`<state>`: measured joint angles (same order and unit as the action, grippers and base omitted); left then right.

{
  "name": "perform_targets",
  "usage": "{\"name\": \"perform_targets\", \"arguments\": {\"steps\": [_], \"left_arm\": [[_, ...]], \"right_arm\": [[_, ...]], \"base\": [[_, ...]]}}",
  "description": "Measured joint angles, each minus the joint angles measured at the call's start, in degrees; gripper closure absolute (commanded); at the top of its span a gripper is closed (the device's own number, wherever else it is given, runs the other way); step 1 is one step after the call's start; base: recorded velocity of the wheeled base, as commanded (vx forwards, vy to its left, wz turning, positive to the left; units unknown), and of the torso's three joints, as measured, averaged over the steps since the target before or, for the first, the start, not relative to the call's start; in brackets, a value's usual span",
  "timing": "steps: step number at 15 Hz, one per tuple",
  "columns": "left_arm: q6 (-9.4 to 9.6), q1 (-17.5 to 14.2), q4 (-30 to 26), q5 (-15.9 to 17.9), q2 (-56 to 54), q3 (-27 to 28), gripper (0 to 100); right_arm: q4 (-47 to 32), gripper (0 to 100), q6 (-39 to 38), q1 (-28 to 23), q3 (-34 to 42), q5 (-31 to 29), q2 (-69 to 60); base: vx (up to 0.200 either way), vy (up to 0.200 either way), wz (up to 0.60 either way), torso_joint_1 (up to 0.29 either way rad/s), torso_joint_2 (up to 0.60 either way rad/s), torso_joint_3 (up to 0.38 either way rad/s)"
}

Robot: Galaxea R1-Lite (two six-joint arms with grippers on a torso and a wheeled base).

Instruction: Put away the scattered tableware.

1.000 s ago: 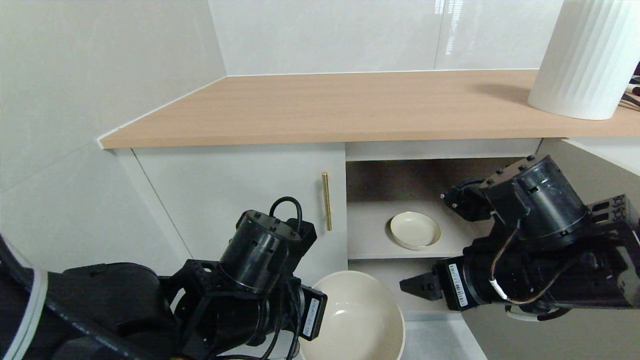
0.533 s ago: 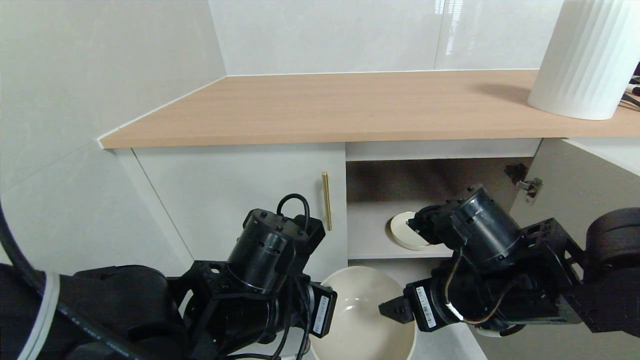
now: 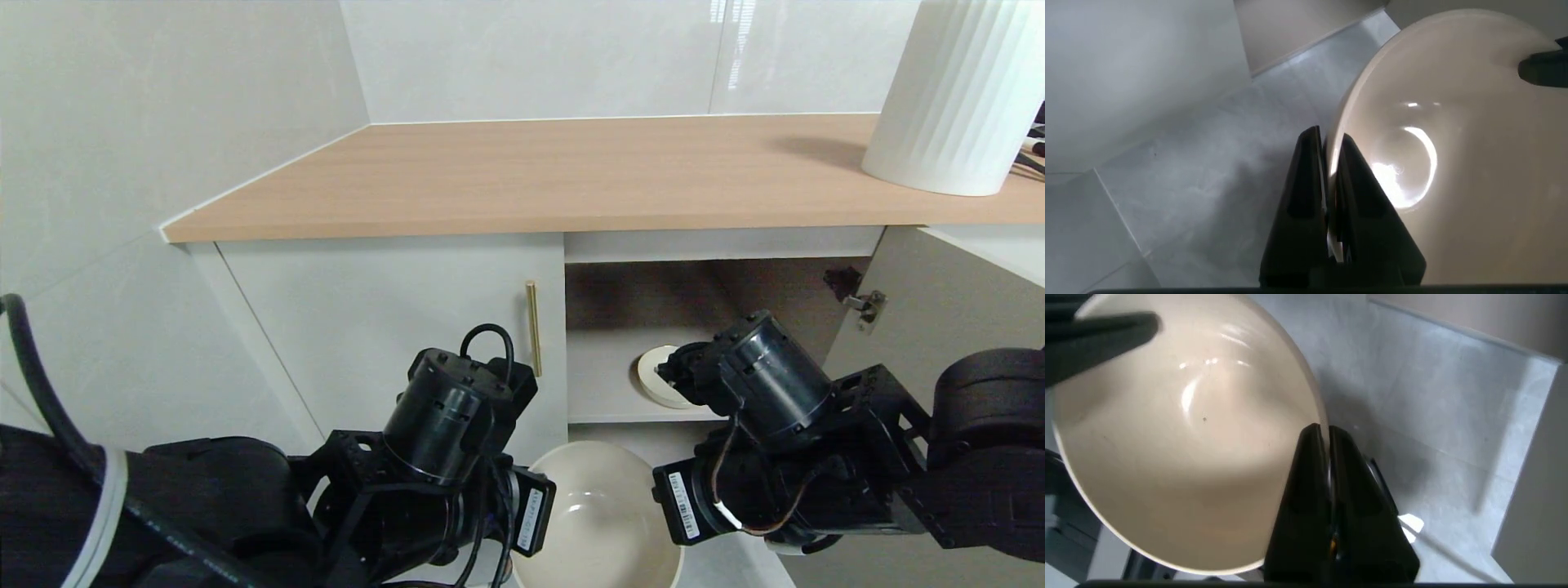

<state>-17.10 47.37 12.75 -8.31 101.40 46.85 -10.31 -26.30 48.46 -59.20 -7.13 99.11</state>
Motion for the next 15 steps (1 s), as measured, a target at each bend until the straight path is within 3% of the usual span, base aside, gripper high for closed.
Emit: {"name": "perform_targets", "arguments": {"steps": [5,6,9,11,12,15], "left_arm": [[0.0,0.0,0.0,0.0,0.22,-0.11,100],[-0.02,0.0,0.02,-0.06,0.24,-0.16,0],[0.0,0.0,-0.06,-0.57,0.22,-0.22,0],[-0.09,0.01,0.3,-2.96,0.15,-0.13,0],[-0.09,0.0,1.18,-4.6,0.17,-0.11,0],[-0.84,0.0,2.66,-5.39,0.06,-0.2,0]], "right_arm": [[0.02,100,0.02,0.11,0.16,0.02,0.06],[0.02,100,0.02,0.11,0.18,0.02,0.09],[0.02,100,-0.02,0.11,0.2,0.0,0.11],[0.05,100,-0.13,0.07,0.22,-0.15,0.28],[0.02,100,-0.63,-0.52,0.22,-0.26,0.59],[2.66,100,-5.8,-5.24,-0.83,-0.5,3.23]], "base": [[0.0,0.0,0.0,0.0,0.0,0.0],[0.0,0.0,0.0,0.0,0.0,0.0],[0.0,0.0,0.0,0.0,0.0,0.0],[0.0,0.0,0.0,0.0,0.0,0.0],[0.0,0.0,0.0,0.0,0.0,0.0],[0.0,0.0,0.0,0.0,0.0,0.0]]}}
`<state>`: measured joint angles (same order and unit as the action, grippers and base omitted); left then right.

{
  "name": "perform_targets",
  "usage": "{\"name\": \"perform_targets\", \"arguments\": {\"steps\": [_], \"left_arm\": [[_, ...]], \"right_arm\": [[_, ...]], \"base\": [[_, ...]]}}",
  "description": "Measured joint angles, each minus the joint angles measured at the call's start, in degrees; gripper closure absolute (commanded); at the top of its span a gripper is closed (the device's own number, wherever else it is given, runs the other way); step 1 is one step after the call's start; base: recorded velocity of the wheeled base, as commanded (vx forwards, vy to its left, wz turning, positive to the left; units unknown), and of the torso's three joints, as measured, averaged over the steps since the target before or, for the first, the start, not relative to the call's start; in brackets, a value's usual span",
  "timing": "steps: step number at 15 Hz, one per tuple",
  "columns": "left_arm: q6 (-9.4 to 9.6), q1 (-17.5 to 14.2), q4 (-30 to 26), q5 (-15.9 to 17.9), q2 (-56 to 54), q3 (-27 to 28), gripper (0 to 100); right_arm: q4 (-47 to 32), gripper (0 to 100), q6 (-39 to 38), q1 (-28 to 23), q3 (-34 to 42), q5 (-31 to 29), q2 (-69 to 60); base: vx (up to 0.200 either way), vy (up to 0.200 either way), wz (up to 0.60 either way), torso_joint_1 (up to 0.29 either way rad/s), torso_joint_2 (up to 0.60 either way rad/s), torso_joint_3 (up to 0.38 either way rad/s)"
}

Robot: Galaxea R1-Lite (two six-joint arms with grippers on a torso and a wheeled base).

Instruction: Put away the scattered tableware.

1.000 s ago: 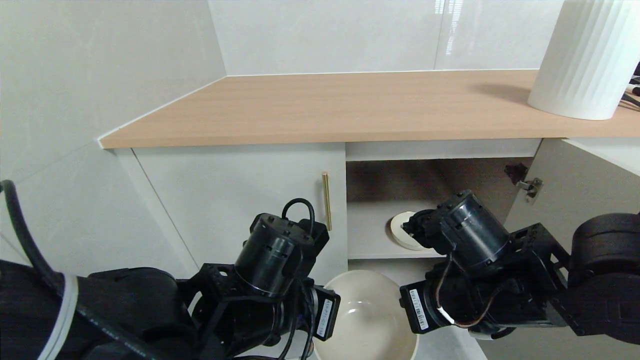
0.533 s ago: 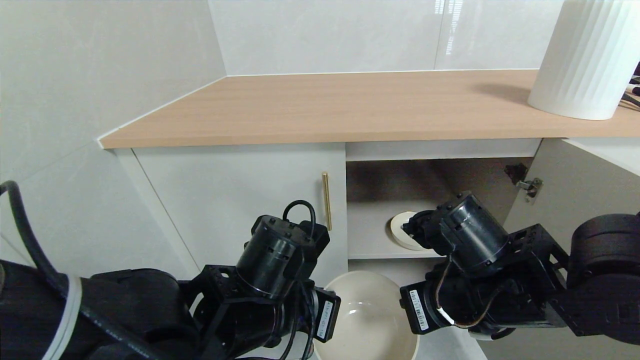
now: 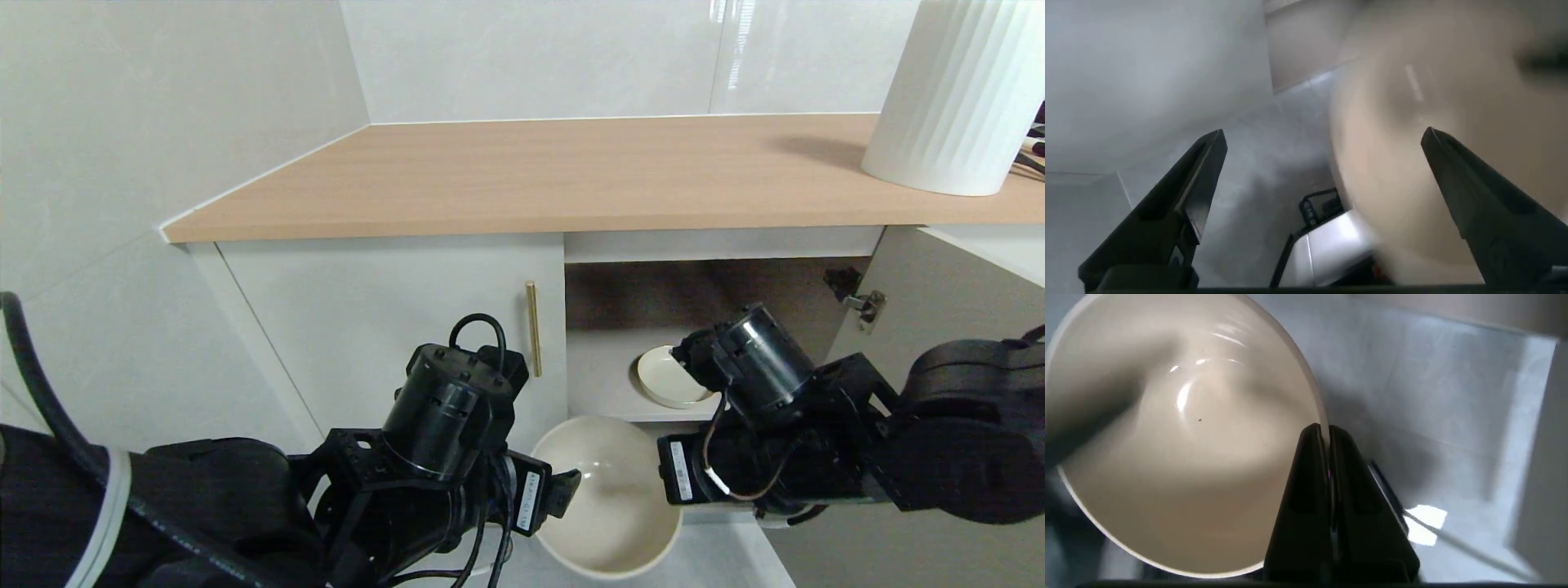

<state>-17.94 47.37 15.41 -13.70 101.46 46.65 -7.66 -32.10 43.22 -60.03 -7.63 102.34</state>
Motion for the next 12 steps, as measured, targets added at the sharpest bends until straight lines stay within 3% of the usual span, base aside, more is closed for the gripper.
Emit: {"name": "perform_targets", "arguments": {"steps": [7,12], "left_arm": [[-0.3,0.01,0.11,-0.01,-0.2,-0.16,0],[-0.3,0.01,0.11,0.0,-0.37,-0.16,0]], "right_arm": [[9.33,100,-14.53,-16.51,-6.21,-1.26,13.24],[9.73,100,-16.46,-24.17,-13.98,-1.37,20.57]], "base": [[0.0,0.0,0.0,0.0,0.0,0.0],[0.0,0.0,0.0,0.0,0.0,0.0]]}}
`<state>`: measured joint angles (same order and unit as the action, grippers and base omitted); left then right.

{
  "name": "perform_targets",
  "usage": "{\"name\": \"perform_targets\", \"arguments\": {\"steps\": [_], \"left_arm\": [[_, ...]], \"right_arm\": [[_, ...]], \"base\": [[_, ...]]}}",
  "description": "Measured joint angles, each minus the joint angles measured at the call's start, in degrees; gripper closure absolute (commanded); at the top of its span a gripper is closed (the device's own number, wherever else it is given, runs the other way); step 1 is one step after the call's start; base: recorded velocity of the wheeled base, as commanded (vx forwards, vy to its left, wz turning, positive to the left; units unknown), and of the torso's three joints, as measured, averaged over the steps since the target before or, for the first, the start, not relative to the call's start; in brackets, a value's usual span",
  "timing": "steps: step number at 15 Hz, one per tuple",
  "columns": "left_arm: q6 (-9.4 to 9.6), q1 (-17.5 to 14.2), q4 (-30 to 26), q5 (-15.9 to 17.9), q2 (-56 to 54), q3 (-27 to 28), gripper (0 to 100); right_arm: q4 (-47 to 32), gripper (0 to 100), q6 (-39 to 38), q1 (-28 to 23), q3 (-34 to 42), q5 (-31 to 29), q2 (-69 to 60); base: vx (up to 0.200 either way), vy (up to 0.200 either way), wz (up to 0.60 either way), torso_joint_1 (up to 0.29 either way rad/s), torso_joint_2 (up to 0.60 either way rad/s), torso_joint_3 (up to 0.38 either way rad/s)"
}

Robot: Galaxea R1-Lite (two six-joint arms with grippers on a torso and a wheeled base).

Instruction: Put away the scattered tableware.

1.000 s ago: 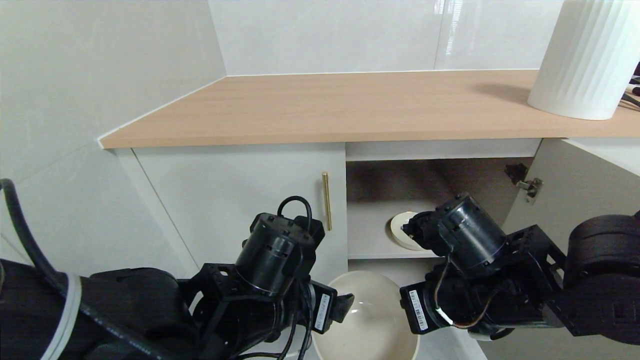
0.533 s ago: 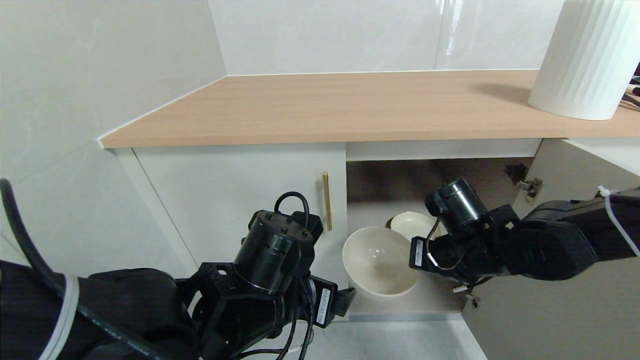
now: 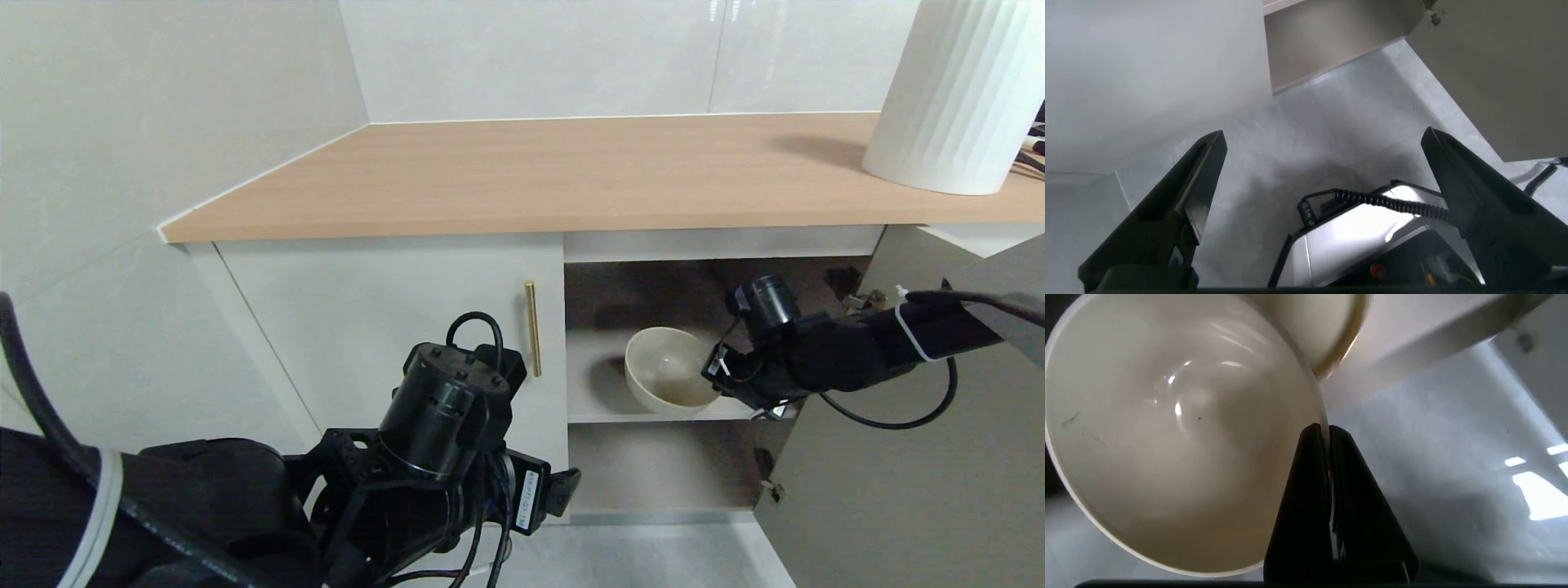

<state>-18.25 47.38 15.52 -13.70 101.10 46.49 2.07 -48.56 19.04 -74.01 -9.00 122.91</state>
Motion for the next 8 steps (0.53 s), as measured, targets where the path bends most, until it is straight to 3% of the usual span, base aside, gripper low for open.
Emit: {"name": "perform_targets", "arguments": {"steps": [8], "left_arm": [[-0.02,-0.01,0.0,-0.06,-0.16,0.09,0]], "right_arm": [[0.39,100,-2.43,-3.8,-5.79,0.05,4.49]], "base": [[0.0,0.0,0.0,0.0,0.0,0.0]]}}
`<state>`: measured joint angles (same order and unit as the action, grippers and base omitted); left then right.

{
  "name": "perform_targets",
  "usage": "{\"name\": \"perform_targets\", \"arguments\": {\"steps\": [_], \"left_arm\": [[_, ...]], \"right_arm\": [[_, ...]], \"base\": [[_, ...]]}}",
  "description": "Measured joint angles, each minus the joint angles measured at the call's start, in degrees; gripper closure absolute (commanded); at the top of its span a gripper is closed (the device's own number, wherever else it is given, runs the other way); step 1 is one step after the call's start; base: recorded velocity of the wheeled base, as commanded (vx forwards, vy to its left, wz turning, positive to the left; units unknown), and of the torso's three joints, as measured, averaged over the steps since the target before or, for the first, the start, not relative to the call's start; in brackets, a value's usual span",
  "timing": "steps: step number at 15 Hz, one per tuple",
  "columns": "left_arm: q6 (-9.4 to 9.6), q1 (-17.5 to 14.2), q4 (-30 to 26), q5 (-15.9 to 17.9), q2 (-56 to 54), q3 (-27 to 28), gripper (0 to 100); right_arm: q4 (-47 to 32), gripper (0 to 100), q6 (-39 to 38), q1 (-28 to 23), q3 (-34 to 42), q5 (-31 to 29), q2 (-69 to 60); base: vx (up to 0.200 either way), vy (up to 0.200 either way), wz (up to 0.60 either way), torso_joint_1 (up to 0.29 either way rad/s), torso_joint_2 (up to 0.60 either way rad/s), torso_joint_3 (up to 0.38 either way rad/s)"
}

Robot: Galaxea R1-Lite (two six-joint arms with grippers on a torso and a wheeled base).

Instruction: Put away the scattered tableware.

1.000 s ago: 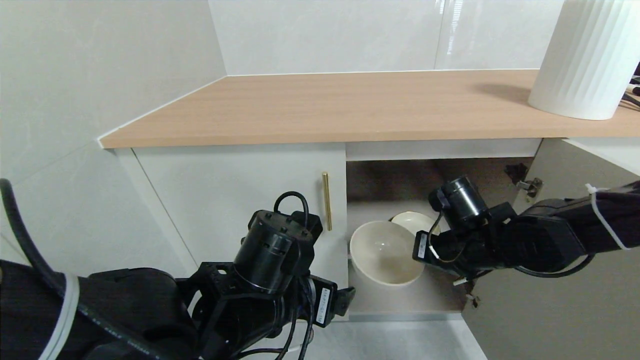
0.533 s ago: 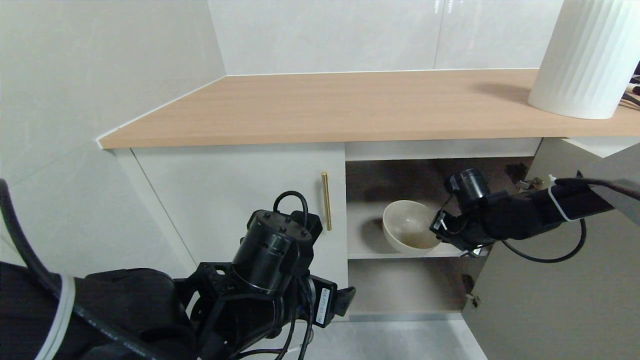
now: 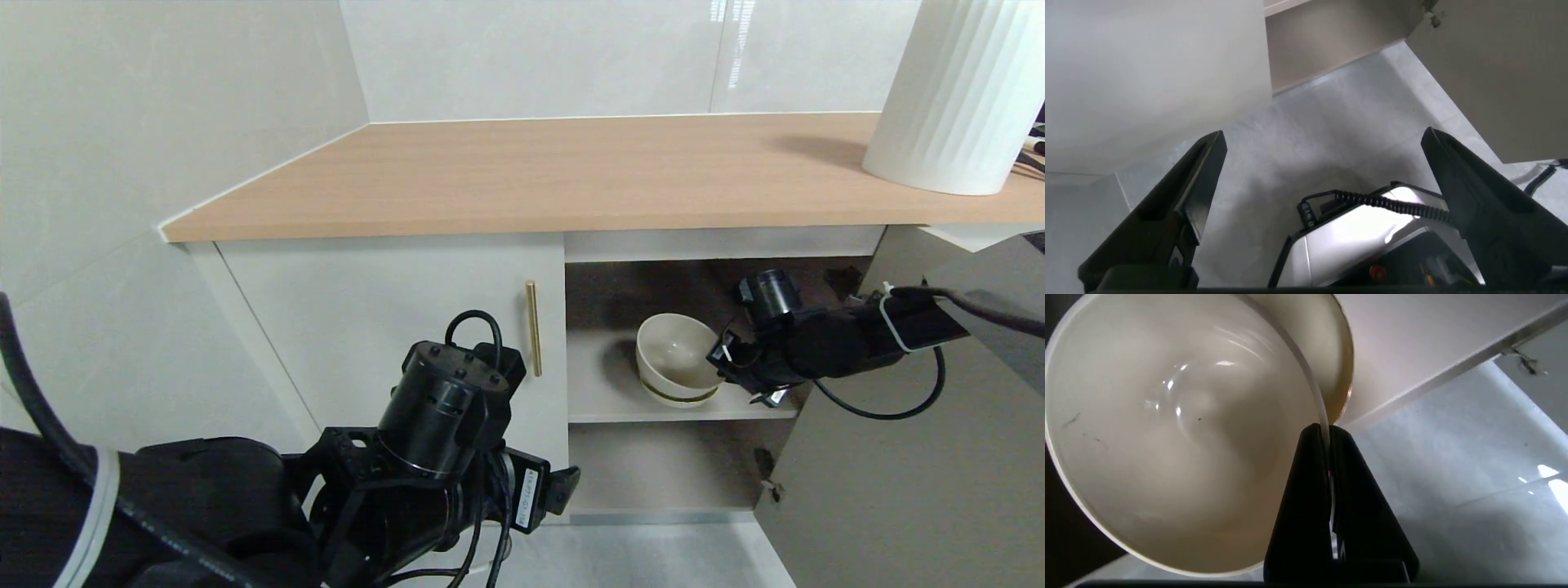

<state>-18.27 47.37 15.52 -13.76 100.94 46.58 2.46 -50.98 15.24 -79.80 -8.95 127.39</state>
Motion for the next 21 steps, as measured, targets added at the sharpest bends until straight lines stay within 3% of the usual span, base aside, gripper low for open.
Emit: {"name": "perform_targets", "arguments": {"steps": [17,18,21], "left_arm": [[0.02,0.0,0.02,0.0,0.38,0.0,0],[0.02,-0.05,0.0,0.0,0.38,0.0,0],[0.02,-0.09,0.0,0.0,0.38,0.0,0]], "right_arm": [[-0.06,100,0.1,-1.02,-4.6,-1.78,5.27],[-0.06,0,0.1,-1.02,-4.84,-1.78,5.39],[-0.01,0,0.1,-1.0,-5.18,-1.78,5.6]], "base": [[0.0,0.0,0.0,0.0,0.0,0.0],[0.0,0.0,0.0,0.0,0.0,0.0],[0.0,0.0,0.0,0.0,0.0,0.0]]}}
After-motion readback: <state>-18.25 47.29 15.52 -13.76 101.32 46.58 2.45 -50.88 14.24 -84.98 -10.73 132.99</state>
